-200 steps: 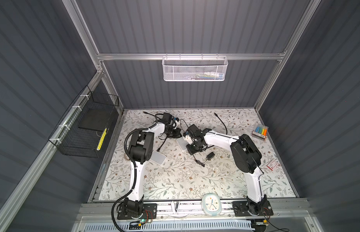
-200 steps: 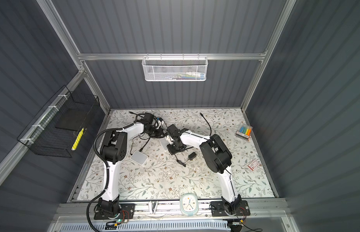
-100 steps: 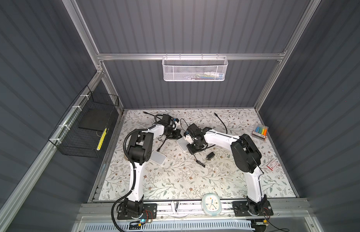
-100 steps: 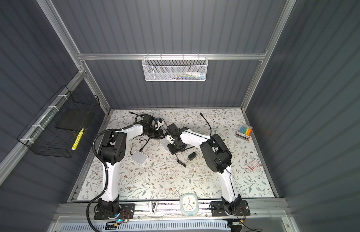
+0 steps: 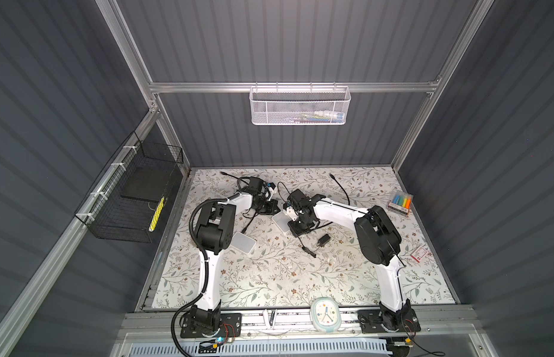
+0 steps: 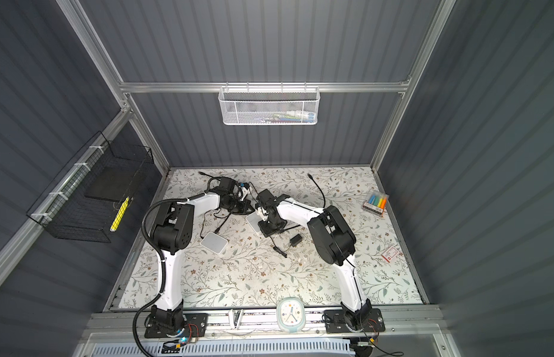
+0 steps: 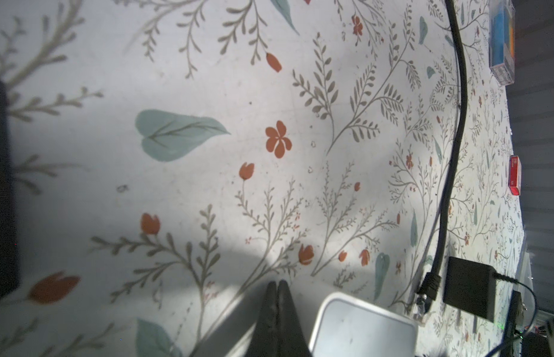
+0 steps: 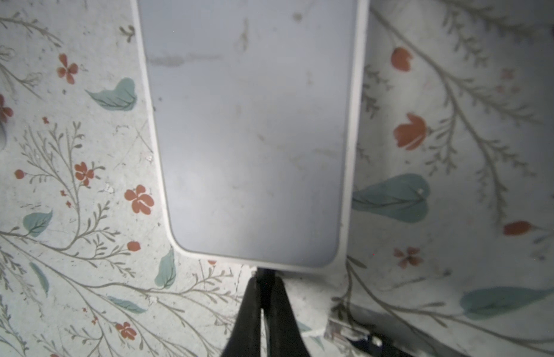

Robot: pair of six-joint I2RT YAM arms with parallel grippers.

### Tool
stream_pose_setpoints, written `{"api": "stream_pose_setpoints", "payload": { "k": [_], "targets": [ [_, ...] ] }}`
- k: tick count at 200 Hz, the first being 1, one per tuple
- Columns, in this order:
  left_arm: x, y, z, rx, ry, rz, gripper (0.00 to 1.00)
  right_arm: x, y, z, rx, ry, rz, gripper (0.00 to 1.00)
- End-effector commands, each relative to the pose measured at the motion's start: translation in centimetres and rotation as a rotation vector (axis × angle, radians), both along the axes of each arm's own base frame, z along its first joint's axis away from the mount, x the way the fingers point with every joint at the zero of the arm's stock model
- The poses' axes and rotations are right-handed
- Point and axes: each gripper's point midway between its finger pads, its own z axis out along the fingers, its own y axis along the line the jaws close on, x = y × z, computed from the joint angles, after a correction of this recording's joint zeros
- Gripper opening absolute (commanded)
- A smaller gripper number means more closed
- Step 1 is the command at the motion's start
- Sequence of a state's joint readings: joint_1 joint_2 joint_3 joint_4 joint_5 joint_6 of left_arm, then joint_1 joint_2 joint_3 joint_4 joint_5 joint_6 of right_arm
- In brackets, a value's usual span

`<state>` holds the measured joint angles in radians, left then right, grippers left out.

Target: Insert the plug into the switch port

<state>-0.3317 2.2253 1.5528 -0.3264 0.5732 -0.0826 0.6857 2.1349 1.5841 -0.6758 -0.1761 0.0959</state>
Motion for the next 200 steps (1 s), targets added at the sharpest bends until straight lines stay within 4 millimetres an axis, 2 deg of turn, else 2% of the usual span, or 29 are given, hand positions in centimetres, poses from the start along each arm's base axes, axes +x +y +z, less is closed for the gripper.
{"api": "stream_pose_setpoints", "payload": {
  "k": [1, 112, 200],
  "targets": [
    [-5.0, -2.5, -1.1, -0.033, 0.159, -0.086, 0.00, 4.6, 3.2, 2.4, 0.130, -0.171, 0.005, 0.00],
    [-7.0, -3.7, -2.0, -0.052, 0.194, -0.131, 0.00, 6.3, 3.8, 3.3, 0.158, -0.224, 0.025, 0.00],
    [-7.9, -4.2, -2.4, -0.083, 0.215, -0.127, 0.00, 7.4, 4.1, 4.0, 0.160, -0.240, 0.005, 0.00]
  ]
}}
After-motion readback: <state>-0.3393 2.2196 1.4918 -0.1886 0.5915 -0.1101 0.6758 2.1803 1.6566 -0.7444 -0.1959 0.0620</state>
